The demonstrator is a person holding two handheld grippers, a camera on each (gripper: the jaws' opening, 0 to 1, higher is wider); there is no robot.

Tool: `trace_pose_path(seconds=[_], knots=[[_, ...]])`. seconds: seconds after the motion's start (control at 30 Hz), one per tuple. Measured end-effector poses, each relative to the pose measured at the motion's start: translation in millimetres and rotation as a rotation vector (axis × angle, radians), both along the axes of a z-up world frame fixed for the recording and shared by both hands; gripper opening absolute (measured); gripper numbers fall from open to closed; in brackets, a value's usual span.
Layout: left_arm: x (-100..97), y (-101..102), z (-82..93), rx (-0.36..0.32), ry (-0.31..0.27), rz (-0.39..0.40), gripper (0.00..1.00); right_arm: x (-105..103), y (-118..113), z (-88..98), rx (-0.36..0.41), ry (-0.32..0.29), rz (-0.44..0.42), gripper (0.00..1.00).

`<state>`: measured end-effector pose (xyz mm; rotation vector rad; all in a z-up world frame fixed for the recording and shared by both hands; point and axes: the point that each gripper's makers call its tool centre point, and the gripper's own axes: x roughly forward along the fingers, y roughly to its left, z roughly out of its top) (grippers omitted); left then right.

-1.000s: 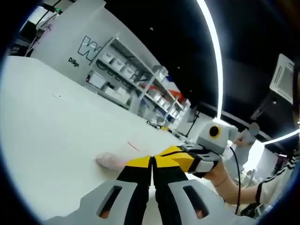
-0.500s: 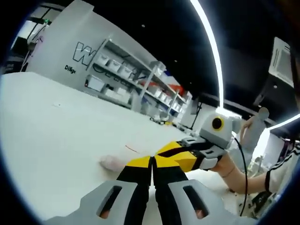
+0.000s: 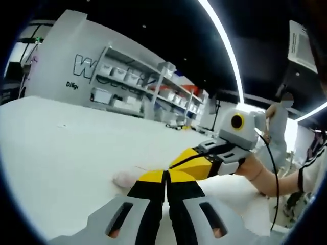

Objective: Open the resealable bag by pulling the two sides of the seal apart until the entire bag opening is separated and visibly accessible.

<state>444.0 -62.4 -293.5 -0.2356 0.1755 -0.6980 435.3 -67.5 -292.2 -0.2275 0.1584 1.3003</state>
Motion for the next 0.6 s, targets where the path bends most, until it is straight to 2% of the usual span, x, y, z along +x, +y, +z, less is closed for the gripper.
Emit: trace_pose_path(seconds=[0.13,0.4,0.6], knots=[[-0.9,-0.3,0.4,0.028,-0.017,0.002,0.01,1.0,-0.6,1.0,0.003,0.003,-0.007,0.0],[-1.9,-0.2,-0.9,0.042,-0.006,-0.011,0.01,0.8,-1.3,0.4,0.008,0.035,-0.001,0.0],[-2.2,-0.2,-1.5,0.086,-0.013,-0.005,0.01,0.4,-0.8,-0.6,-0.012,0.01,-0.006,0.0]])
